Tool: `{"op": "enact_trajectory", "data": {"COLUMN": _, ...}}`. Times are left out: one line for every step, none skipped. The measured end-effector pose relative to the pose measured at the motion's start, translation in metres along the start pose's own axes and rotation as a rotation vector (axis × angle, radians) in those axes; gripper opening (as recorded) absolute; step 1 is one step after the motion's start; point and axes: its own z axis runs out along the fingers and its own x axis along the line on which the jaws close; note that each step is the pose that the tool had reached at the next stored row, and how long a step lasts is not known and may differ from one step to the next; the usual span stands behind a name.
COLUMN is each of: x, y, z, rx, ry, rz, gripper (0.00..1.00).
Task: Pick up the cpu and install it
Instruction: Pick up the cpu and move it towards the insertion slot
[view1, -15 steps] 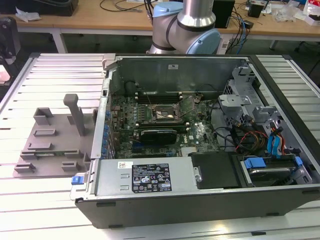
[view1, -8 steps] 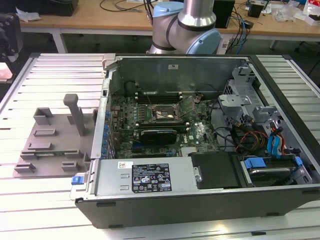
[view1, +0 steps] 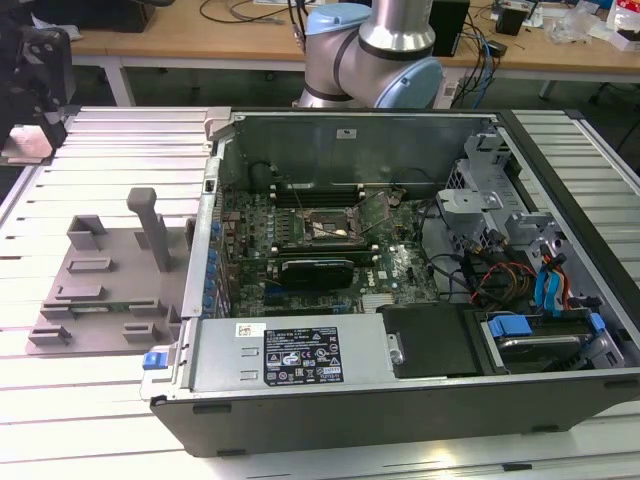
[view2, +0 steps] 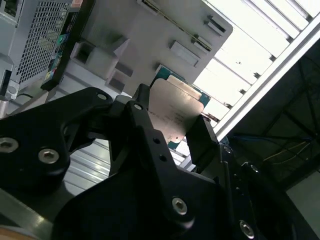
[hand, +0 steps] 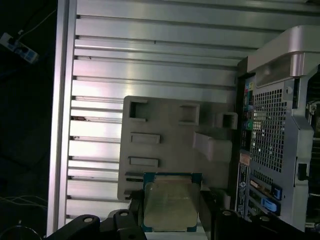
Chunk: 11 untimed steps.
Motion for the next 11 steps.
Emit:
{"op": "enact_trajectory", "data": {"x": -0.0046, "y": -0.0003, "z": 0.0001, "rx": 0.0000, "ry": 0.0000, "rz": 0.000, "gripper": 0.54}}
{"op": "enact_trajectory", "data": {"x": -0.0103, "y": -0.0007, "z": 0.0001, "rx": 0.0001, "ry": 0.0001, "rz": 0.000, "gripper": 0.54}}
{"op": "enact_trajectory", "data": {"x": -0.0132, "y": -0.0009, "z": 0.0002, "rx": 0.0000, "ry": 0.0000, "rz": 0.000, "gripper": 0.54}}
{"op": "enact_trajectory", "data": {"x": -0.0238, "y": -0.0016, "z": 0.0003, "rx": 0.0000, "ry": 0.0001, "rz": 0.000, "gripper": 0.54}}
{"op": "enact_trajectory", "data": {"x": -0.0426, "y": -0.0028, "z": 0.0006, "rx": 0.0000, "ry": 0.0002, "rz": 0.000, "gripper": 0.54}}
{"op": "enact_trajectory", "data": {"x": -0.0517, "y": -0.0034, "z": 0.0006, "rx": 0.0001, "ry": 0.0003, "rz": 0.000, "gripper": 0.54}}
{"op": "enact_trajectory", "data": {"x": -0.0555, "y": -0.0037, "z": 0.0007, "rx": 0.0001, "ry": 0.0003, "rz": 0.000, "gripper": 0.54}}
{"op": "enact_trajectory", "data": {"x": -0.0608, "y": -0.0040, "z": 0.0008, "rx": 0.0000, "ry": 0.0002, "rz": 0.000, "gripper": 0.54}}
{"op": "enact_trajectory", "data": {"x": -0.0666, "y": -0.0044, "z": 0.0009, "rx": 0.0000, "ry": 0.0004, "rz": 0.000, "gripper": 0.54}}
{"op": "enact_trajectory", "data": {"x": -0.0701, "y": -0.0046, "z": 0.0009, "rx": 0.0000, "ry": 0.0005, "rz": 0.000, "gripper": 0.54}}
{"op": "enact_trajectory", "data": {"x": -0.0742, "y": -0.0049, "z": 0.0010, "rx": 0.0000, "ry": 0.0006, "rz": 0.000, "gripper": 0.54}}
